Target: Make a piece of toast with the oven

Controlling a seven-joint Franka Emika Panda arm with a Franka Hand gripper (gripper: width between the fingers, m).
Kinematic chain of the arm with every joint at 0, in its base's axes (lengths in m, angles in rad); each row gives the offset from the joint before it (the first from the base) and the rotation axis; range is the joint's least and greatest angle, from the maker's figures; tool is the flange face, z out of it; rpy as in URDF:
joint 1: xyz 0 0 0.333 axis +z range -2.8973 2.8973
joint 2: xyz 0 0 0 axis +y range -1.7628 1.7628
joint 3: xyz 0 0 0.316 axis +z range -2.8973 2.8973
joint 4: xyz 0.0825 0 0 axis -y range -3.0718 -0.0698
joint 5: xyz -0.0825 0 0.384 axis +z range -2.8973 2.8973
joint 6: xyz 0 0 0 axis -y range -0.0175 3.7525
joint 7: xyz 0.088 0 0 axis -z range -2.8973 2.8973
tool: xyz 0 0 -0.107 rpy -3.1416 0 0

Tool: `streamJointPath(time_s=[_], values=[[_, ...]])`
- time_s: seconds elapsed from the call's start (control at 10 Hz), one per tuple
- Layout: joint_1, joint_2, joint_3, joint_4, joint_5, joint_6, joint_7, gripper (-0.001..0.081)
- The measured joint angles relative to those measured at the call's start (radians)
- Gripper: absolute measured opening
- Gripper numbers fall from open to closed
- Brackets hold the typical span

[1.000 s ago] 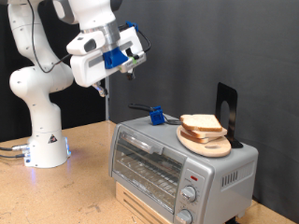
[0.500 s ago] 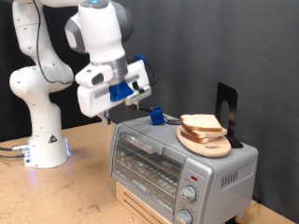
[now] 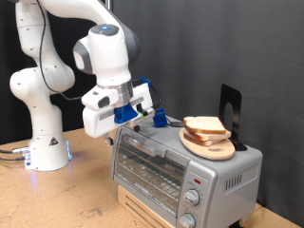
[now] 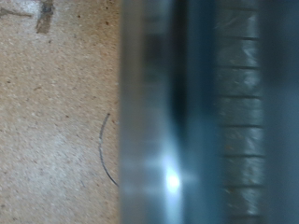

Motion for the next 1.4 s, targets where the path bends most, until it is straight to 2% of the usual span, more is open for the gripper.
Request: streamJointPath(time_s=[0.3, 0.6, 1.4], values=[[-0.023, -0.004, -0.002, -0.018, -0.053, 0.027, 0.025, 0.0806], [-0.076, -0.003, -0.014, -0.023, -0.123, 0.032, 0.049, 0.0806], [-0.157, 0.073, -0.063, -0.018, -0.164, 0.078, 0.050, 0.0806]])
